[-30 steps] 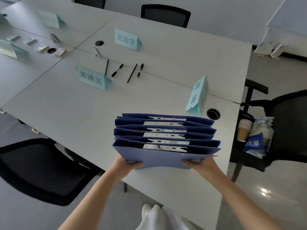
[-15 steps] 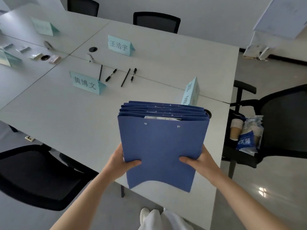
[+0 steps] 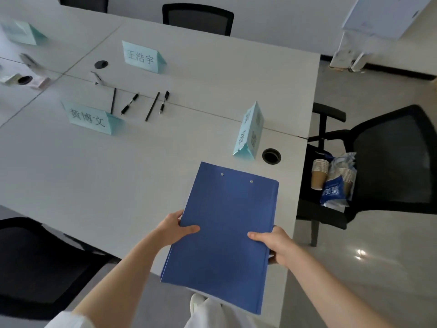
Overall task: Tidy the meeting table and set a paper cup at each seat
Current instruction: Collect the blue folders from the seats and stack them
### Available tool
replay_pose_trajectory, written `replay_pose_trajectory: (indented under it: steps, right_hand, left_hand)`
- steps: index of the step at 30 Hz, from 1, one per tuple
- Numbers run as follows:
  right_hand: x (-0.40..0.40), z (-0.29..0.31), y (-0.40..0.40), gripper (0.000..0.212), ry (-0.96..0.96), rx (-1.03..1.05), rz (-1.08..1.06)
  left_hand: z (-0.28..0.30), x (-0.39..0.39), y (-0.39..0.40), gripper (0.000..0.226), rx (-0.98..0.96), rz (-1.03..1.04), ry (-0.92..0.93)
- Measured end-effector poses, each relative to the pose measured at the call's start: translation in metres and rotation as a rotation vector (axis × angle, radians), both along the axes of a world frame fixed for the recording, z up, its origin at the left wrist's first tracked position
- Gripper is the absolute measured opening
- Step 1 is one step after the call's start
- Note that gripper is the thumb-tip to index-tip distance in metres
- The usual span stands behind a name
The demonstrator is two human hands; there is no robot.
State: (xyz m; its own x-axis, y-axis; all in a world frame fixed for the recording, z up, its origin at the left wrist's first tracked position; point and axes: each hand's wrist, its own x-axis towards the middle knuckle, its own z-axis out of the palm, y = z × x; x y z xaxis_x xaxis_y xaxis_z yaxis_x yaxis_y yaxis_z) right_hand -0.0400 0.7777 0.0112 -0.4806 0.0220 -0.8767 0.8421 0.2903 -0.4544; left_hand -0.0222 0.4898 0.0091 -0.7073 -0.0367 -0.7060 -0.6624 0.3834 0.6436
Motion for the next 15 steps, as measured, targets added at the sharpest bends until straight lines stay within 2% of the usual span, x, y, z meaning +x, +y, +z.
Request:
replay_pose_trajectory:
  steps: [6,12,15]
  right_hand:
    - [-0.002,-0.019,0.001,0.055,-0.017,0.015,-0.021]
    - [-0.006,-0.014,0.004,0.040,-0.022,-0.018,-0.048]
    - [-0.009,-0.015,0.003,0.040,-0.012,0.002,-0.012]
  left_hand:
    - [-0.012,-0.006,0.009,0.045,0.018,0.043,-0.073]
    - [-0.011,-0.008,0.010,0.048,0.067,0.064,-0.154]
    - [-0.011,-0.009,0.011,0.047,0.060,0.090,-0.158]
